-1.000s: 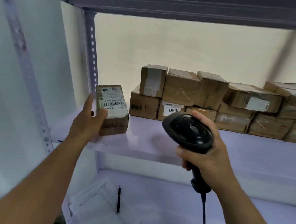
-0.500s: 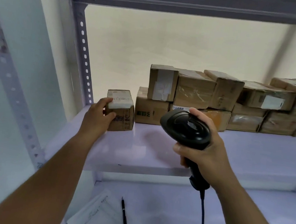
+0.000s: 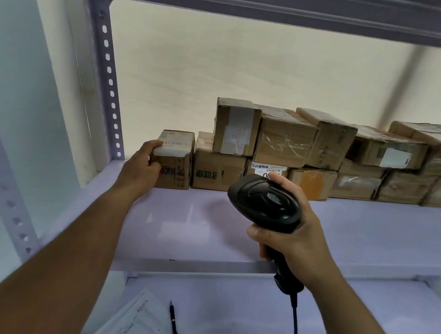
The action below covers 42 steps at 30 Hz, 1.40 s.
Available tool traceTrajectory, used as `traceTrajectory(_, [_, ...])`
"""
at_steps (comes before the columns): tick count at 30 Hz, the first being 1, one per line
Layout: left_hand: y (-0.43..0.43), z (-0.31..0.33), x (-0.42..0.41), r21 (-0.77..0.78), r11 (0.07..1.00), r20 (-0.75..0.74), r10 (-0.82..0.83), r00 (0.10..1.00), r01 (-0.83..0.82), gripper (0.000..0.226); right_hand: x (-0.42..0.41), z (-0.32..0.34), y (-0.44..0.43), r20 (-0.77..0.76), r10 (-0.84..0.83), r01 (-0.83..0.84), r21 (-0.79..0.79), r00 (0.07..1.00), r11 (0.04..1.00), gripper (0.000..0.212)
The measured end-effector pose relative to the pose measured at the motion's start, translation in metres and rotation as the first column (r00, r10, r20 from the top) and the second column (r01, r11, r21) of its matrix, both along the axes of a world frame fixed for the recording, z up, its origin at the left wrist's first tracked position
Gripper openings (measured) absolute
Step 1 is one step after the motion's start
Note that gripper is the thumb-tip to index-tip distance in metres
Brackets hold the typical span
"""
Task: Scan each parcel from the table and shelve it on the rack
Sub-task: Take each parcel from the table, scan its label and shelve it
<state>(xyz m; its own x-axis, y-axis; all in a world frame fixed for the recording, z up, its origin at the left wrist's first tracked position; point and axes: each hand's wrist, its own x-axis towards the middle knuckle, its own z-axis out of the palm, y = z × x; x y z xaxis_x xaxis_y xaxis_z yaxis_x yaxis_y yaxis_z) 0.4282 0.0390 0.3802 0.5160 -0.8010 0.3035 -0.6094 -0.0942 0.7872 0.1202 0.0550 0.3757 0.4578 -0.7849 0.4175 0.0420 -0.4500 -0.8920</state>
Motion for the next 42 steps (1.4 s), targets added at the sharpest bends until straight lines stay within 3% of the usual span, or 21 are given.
traceTrajectory(8, [0.003,0.005,-0.002,-0.033,0.999,-0.084,-0.023,0.996,0.020,0.051,-0.006,-0.003,-0.001,0.000,-0.007,0.007,-0.015,1.000,1.000,0.084])
traceTrajectory(11, [0.010,0.008,-0.009,-0.010,1.000,-0.087,-0.015,0.996,0.014,0.063,-0.014,-0.001,0.001,-0.004,0.005,-0.005,-0.014,1.000,1.000,0.085])
traceTrajectory(16, [0.027,0.012,-0.044,-0.038,0.995,0.039,0.093,0.995,-0.091,0.076,-0.041,0.007,0.014,0.026,0.035,-0.035,-0.003,0.999,0.999,0.085])
traceTrajectory(22, [0.048,0.000,-0.116,-0.133,0.983,0.221,0.157,0.963,-0.130,0.064,-0.090,0.007,0.026,0.042,0.016,-0.016,-0.005,0.999,1.000,0.085])
traceTrajectory(34, [0.070,-0.042,-0.313,-0.170,0.981,0.273,-0.048,0.961,0.097,0.069,-0.229,-0.030,0.058,0.064,-0.105,0.100,0.080,0.992,0.992,0.086])
traceTrajectory(42, [0.062,-0.065,-0.456,-0.128,0.945,0.265,-0.260,0.929,0.301,0.068,-0.353,-0.052,0.077,0.079,-0.302,0.287,0.156,0.950,0.945,0.087])
